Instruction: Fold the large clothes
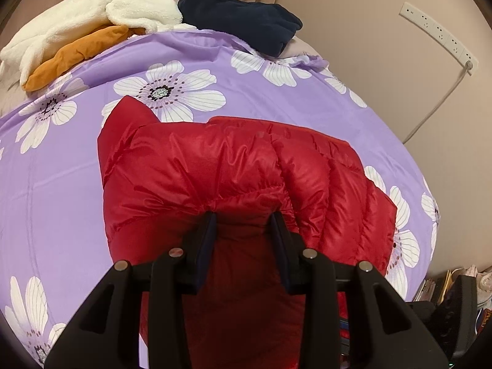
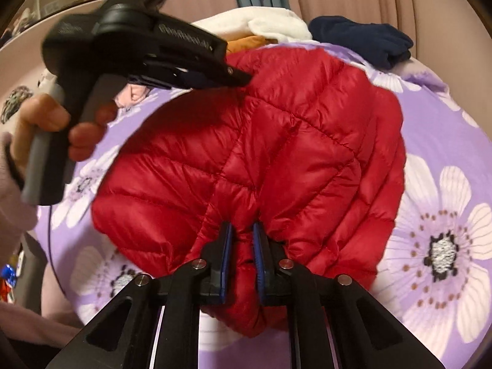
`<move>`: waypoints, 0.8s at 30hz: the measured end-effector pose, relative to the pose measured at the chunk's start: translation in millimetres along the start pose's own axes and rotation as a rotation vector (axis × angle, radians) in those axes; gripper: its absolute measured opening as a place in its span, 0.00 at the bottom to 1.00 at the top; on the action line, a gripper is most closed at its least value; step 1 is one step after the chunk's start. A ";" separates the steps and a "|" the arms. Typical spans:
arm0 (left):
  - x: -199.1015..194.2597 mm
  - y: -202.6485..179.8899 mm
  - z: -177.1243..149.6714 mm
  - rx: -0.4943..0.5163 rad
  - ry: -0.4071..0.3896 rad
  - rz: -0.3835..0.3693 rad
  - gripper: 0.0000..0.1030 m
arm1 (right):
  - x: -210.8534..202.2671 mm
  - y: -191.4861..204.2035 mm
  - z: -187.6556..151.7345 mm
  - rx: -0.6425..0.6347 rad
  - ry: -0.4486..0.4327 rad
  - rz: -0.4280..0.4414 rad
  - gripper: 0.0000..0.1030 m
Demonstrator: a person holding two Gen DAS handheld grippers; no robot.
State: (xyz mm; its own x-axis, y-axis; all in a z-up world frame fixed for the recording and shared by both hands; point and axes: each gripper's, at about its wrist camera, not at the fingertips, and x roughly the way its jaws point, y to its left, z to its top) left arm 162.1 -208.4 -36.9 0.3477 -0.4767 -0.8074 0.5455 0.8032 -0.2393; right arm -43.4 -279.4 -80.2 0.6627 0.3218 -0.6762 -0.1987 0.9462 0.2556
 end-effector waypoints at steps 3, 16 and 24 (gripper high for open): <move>-9.1 2.5 -2.8 -0.018 -0.013 -0.005 0.36 | -5.0 -2.9 0.7 0.018 0.003 0.014 0.11; -78.6 29.3 -50.6 -0.053 -0.109 0.104 0.66 | -28.7 -6.4 17.3 0.133 -0.039 0.142 0.15; -70.8 59.8 -69.8 -0.177 -0.066 0.070 0.67 | -40.3 -8.9 26.6 0.250 -0.076 0.236 0.35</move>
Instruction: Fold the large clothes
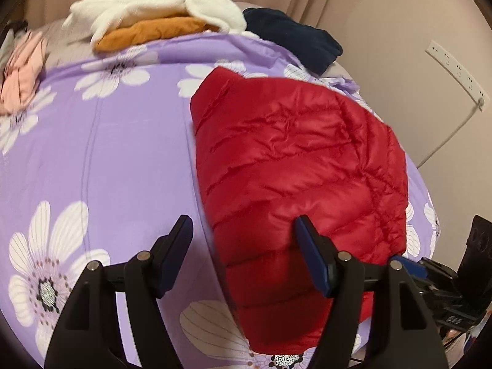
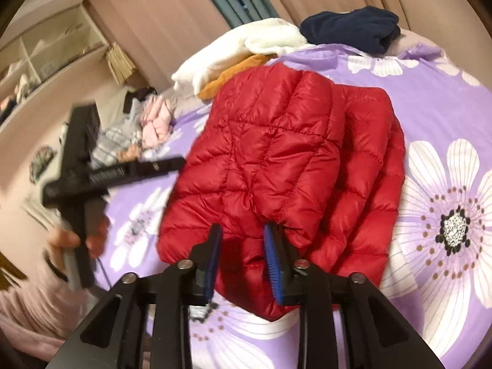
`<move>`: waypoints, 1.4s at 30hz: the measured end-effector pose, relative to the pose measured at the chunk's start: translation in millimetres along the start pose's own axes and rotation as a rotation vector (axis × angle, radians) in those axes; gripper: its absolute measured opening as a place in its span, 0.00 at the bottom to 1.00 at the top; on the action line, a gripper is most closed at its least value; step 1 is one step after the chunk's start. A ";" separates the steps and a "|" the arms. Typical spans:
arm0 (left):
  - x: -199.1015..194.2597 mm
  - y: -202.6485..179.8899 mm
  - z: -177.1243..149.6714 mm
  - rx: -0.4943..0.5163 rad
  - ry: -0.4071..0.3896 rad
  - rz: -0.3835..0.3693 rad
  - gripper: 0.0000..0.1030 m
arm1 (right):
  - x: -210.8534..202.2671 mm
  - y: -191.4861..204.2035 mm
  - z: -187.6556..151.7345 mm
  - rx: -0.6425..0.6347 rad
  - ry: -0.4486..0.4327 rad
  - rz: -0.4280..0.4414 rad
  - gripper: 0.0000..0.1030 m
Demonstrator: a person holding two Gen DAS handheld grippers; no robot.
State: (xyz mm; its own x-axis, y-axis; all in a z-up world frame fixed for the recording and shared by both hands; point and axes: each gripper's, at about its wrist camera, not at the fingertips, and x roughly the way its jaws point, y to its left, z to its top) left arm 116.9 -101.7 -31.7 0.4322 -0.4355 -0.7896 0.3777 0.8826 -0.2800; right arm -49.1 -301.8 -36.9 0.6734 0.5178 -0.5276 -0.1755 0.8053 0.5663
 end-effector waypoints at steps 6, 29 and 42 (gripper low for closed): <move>4.6 -0.2 -3.1 -0.013 0.007 -0.008 0.67 | -15.0 -6.5 10.5 0.104 -0.093 0.053 0.60; 20.5 4.1 -1.5 -0.022 0.023 -0.025 0.78 | 40.0 -62.8 39.5 0.285 -0.031 -0.174 0.94; 55.9 42.3 -2.2 -0.243 0.105 -0.217 0.98 | 69.3 -107.1 32.2 0.504 0.056 -0.026 0.99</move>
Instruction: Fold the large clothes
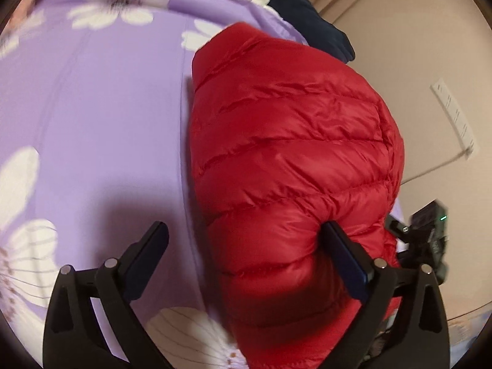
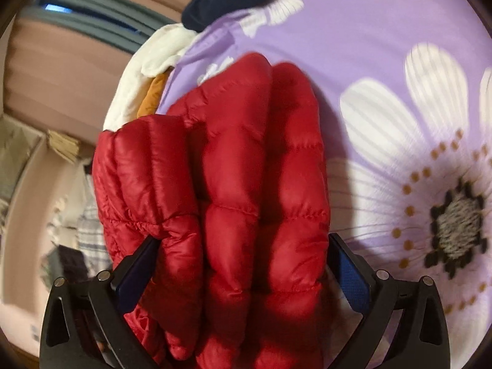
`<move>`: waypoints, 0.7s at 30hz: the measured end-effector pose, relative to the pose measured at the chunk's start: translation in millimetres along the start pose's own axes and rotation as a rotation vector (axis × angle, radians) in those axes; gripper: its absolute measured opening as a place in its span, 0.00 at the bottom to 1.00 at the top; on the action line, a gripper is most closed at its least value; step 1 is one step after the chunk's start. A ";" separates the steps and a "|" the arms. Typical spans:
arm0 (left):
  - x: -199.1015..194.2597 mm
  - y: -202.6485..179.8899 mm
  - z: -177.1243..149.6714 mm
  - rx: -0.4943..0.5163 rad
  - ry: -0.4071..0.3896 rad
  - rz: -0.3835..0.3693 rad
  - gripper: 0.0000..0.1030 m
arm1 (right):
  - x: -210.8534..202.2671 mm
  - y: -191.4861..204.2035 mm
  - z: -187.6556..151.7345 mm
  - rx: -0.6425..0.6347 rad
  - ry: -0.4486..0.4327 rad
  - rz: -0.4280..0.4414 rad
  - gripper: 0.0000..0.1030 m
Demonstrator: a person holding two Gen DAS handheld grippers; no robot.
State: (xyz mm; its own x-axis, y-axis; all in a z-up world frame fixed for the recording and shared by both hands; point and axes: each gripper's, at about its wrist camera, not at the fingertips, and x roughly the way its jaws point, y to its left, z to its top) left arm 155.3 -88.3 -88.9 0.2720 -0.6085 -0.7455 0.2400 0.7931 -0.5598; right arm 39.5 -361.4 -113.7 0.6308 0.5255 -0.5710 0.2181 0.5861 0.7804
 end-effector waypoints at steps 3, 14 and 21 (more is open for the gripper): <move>7.6 7.1 2.2 -0.049 0.018 -0.055 1.00 | 4.1 -3.7 2.8 0.013 0.011 0.027 0.99; 39.9 15.9 2.8 -0.197 0.075 -0.255 1.00 | 18.7 -0.3 6.0 0.013 0.044 0.069 0.99; 34.6 -4.5 2.6 -0.108 0.052 -0.214 0.93 | 23.6 8.7 0.4 -0.012 0.036 0.106 0.89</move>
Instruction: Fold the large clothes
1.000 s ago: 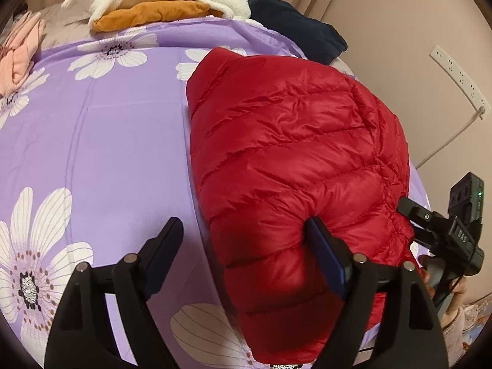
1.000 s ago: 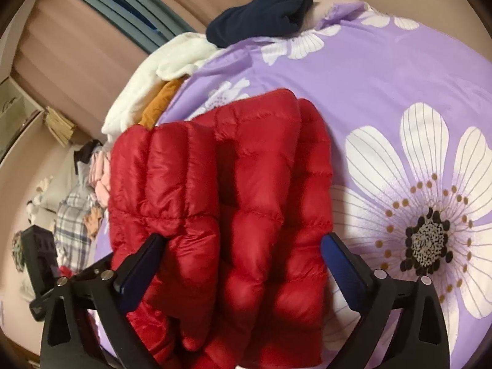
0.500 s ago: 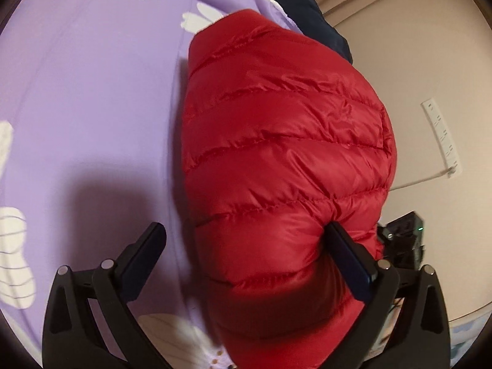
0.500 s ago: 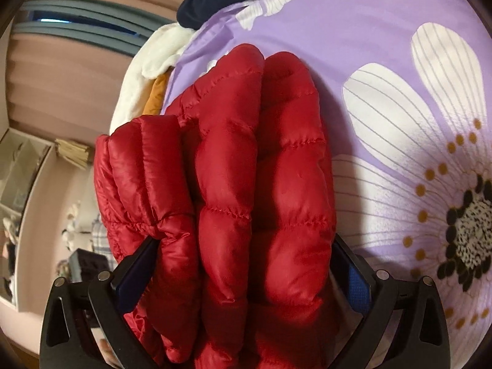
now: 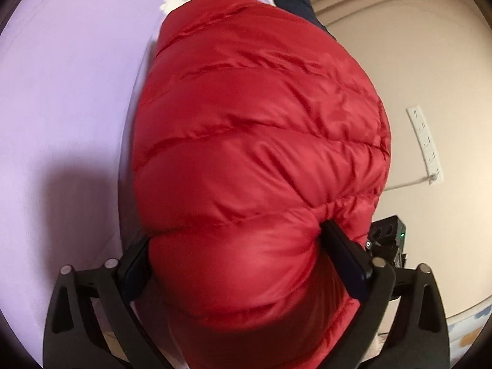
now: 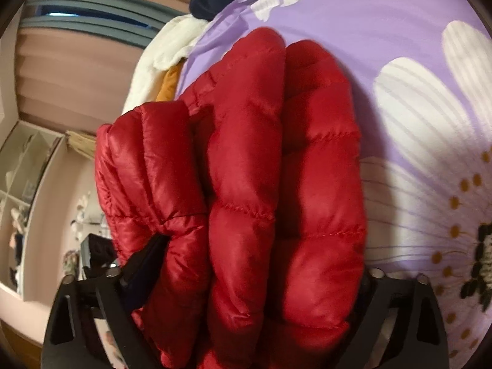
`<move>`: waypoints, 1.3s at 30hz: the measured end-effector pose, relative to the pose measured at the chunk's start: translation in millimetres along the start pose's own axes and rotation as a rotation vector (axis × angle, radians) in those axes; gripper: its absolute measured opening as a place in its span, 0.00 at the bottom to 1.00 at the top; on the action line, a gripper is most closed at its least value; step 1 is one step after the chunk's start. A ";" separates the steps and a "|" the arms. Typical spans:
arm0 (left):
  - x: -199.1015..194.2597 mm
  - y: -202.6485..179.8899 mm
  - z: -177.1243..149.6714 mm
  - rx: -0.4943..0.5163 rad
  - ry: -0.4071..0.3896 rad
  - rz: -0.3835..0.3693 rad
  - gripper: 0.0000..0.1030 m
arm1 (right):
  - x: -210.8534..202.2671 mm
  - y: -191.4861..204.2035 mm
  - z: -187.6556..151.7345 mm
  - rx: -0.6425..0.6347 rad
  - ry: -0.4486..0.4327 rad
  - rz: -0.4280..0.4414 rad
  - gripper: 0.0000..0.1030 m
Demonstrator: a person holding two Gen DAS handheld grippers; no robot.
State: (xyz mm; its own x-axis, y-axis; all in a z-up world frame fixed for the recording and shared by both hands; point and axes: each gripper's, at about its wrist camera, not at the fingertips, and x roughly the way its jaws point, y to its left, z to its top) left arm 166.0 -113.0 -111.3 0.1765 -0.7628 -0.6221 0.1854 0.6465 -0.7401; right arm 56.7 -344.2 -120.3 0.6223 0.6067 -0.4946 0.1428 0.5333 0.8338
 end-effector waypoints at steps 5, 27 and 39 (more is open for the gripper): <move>-4.7 -12.0 -2.9 0.061 -0.032 0.056 0.85 | 1.7 6.4 -1.8 -0.036 -0.012 0.022 0.73; -75.0 -40.5 -44.9 0.271 -0.234 0.238 0.77 | 17.9 43.6 -11.5 -0.247 -0.075 0.104 0.54; -124.9 -30.1 -47.8 0.241 -0.313 0.242 0.77 | 29.6 51.9 -7.7 -0.345 -0.045 0.120 0.54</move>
State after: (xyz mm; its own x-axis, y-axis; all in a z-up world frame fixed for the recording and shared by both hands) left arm 92.2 -38.0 -23.5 0.5188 -0.5721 -0.6352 0.3158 0.8187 -0.4795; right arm 76.6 -294.1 -93.5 0.6534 0.6544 -0.3806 -0.1964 0.6320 0.7497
